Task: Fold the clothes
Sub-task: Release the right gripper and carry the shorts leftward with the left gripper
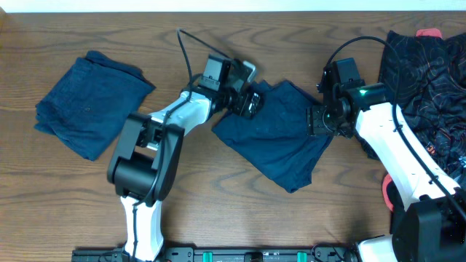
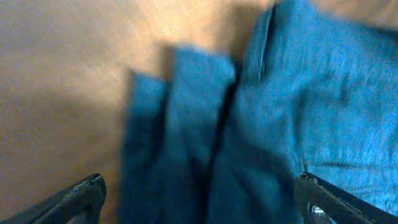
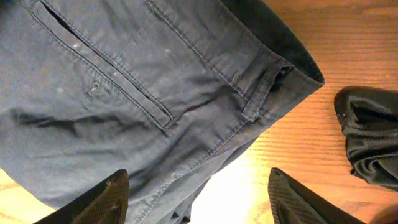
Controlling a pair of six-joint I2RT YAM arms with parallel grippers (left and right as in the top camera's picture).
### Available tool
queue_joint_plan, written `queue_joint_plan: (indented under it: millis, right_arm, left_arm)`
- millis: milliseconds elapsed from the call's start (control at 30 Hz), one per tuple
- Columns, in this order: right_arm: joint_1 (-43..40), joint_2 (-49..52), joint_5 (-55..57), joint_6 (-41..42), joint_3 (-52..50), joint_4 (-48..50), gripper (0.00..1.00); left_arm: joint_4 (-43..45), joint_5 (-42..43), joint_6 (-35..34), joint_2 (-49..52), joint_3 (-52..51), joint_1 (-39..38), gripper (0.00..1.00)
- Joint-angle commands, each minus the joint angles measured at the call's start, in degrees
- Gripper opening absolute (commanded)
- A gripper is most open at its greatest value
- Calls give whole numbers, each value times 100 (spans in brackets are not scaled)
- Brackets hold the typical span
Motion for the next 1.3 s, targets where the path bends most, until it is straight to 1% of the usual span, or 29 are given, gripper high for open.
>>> queue_joint_plan:
  millis: [0, 167, 233, 300, 367, 433, 467, 500, 533, 633, 767, 967, 1067, 1200, 1267]
  right_arm:
    - [-85, -114, -20, 68, 55, 2, 70]
    - [-85, -114, -20, 66, 55, -4, 70]
    - [-85, -114, -20, 66, 55, -11, 70]
    - [-85, -114, -20, 68, 55, -24, 70]
    - [-85, -114, -20, 68, 55, -26, 70]
    - [-85, -114, -17, 66, 55, -26, 70]
    - [-85, -114, -17, 66, 55, -28, 69]
    - [-85, -114, -17, 66, 55, -31, 69]
    - [-85, -114, -17, 68, 55, -42, 68]
    - [-96, -114, -15, 68, 55, -72, 67]
    - [-96, -114, 44, 70, 55, -68, 66]
    - [-136, -114, 76, 70, 55, -70, 66]
    - [-184, -114, 79, 68, 55, -72, 66]
    - [-203, -114, 74, 68, 55, -72, 66]
    - [-203, -114, 74, 68, 55, -72, 66]
  left_arm:
    - [-304, 605, -83, 157, 26, -133, 98]
    - [-605, 638, -83, 157, 26, -407, 99]
    - [-800, 647, 4, 157, 26, -566, 98]
    - [-946, 645, 151, 157, 26, -706, 93]
    - [-960, 599, 240, 157, 26, -796, 80]
    - [-879, 564, 260, 155, 28, -807, 58]
    - [-809, 560, 260, 155, 28, -793, 40]
    - [-743, 560, 258, 149, 31, -758, 28]
    - [-682, 555, 247, 125, 42, -702, 22]
    - [-634, 431, -20, -28, 136, -479, 11]
    - [-636, 297, -195, -538, 208, -61, 8]
    - [-890, -728, -675, -1534, 208, 686, 8]
    - [-1016, -1062, -697, -2026, 208, 1082, 6]
    - [-935, -1204, -697, -2533, 208, 1602, 6]
    - [-918, -1473, -708, -2723, 208, 1853, 6]
